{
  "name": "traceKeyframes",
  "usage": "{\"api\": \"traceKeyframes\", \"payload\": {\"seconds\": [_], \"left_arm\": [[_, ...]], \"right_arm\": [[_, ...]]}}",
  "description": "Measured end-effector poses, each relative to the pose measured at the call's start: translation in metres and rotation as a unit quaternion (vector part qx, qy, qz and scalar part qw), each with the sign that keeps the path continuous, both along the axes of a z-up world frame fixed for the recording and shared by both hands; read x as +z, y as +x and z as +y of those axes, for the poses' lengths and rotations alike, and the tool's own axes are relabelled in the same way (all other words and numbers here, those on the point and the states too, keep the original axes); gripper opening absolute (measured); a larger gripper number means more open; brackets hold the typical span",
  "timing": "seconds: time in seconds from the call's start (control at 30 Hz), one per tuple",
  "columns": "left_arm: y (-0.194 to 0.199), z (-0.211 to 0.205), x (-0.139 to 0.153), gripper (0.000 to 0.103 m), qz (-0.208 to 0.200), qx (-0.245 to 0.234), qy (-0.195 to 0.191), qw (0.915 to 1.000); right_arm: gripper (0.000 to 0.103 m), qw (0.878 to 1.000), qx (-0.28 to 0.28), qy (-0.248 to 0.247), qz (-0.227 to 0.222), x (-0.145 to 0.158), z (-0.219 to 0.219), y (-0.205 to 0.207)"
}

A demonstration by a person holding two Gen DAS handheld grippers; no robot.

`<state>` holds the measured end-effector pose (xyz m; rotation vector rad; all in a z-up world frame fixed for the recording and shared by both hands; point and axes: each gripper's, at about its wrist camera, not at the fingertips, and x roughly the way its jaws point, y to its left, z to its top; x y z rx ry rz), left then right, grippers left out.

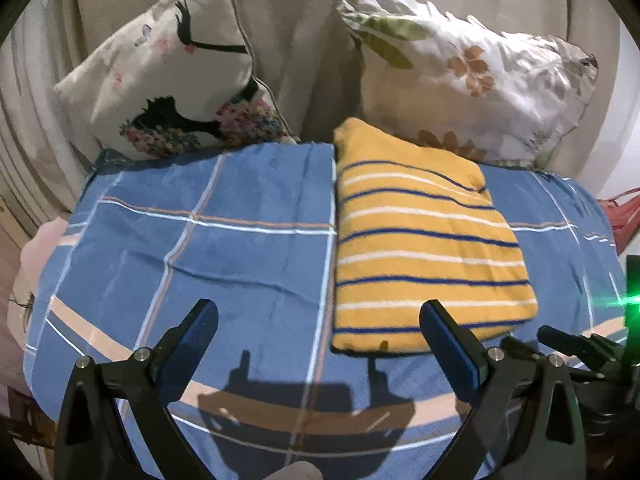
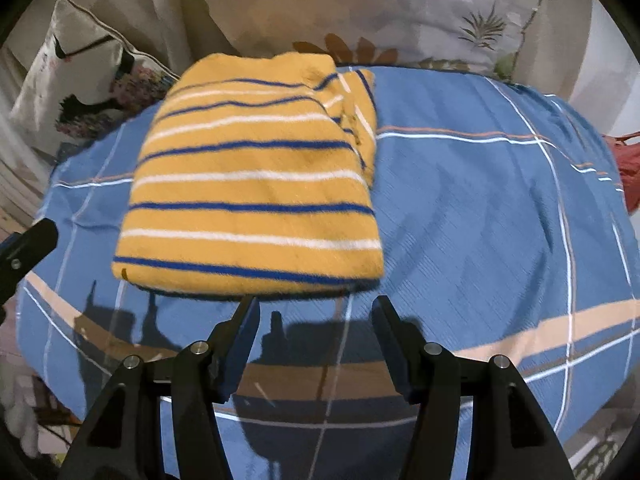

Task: Fold small clothes

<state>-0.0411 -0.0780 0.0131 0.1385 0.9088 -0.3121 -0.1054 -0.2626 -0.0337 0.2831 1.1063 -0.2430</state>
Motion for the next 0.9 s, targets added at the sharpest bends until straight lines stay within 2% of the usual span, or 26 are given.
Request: {"api": "traceKeyframes", "payload": {"seconds": [0.17,0.43,0.7,0.9], "left_arm": [[-0.012,-0.004,-0.011,0.101,0.021,-0.013,0.001,0.9997],[-0.034,-0.005,-0.031,0.101,0.054,-0.009,0.003,0.9985],[-0.057,0.001,-0.034,0.101,0.063,-0.005,-0.005,0.9980],[-0.066,0.005,-0.021,0.101,0.038,0.005,-0.013,0.9992]], "right_arm": [[0.062,0.999,0.002,-0.035,0.011,-0.005,0.008,-0.016],[0.062,0.999,-0.010,-0.032,0.032,-0.018,0.007,-0.042],[0.062,0.999,-0.008,-0.042,0.023,-0.013,0.013,-0.060],[0.063,0.998,-0.008,-0.061,-0.004,0.003,0.018,-0.070]]}}
